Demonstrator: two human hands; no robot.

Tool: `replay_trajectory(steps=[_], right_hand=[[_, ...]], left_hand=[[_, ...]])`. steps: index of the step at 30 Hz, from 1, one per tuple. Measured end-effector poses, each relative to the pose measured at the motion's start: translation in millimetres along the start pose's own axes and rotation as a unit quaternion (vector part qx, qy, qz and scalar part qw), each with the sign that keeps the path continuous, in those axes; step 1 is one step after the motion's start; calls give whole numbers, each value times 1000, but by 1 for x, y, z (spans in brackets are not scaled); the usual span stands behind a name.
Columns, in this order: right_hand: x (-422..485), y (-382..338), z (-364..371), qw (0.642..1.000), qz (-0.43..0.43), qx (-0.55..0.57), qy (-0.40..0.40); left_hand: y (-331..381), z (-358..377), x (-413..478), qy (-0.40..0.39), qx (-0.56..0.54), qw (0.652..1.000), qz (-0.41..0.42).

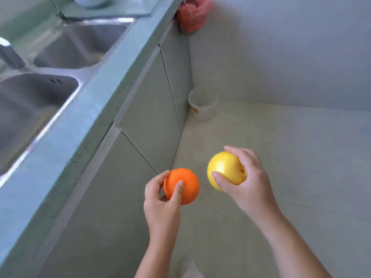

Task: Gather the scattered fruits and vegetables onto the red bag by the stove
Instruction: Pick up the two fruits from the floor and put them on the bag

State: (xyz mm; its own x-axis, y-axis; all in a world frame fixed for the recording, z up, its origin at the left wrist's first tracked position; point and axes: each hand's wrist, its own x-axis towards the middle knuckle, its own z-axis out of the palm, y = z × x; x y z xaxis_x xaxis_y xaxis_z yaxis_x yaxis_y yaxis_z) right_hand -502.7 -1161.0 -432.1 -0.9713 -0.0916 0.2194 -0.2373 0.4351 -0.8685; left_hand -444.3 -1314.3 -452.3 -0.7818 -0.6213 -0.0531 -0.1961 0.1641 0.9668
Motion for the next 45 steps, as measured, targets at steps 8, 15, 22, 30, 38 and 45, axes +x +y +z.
replay_trajectory(steps=[8,15,22,30,38,45], right_hand=[[36,-113,-65,999,-28,-11,44],[55,-169,-89,995,-23,-18,94],[57,-206,-118,990,-27,-42,132],[35,-221,-146,982,-8,-73,172],[-14,-217,-202,960,50,-93,261],[-77,-208,-281,929,97,-123,335]], left_hand=[[128,-25,5,-48,-60,997,-15],[194,-39,23,-98,-77,992,8],[242,-41,31,-183,-101,978,23],[264,-32,26,-242,-88,965,55],[291,15,-19,-351,-80,928,93],[317,76,-104,-438,-74,889,113]])
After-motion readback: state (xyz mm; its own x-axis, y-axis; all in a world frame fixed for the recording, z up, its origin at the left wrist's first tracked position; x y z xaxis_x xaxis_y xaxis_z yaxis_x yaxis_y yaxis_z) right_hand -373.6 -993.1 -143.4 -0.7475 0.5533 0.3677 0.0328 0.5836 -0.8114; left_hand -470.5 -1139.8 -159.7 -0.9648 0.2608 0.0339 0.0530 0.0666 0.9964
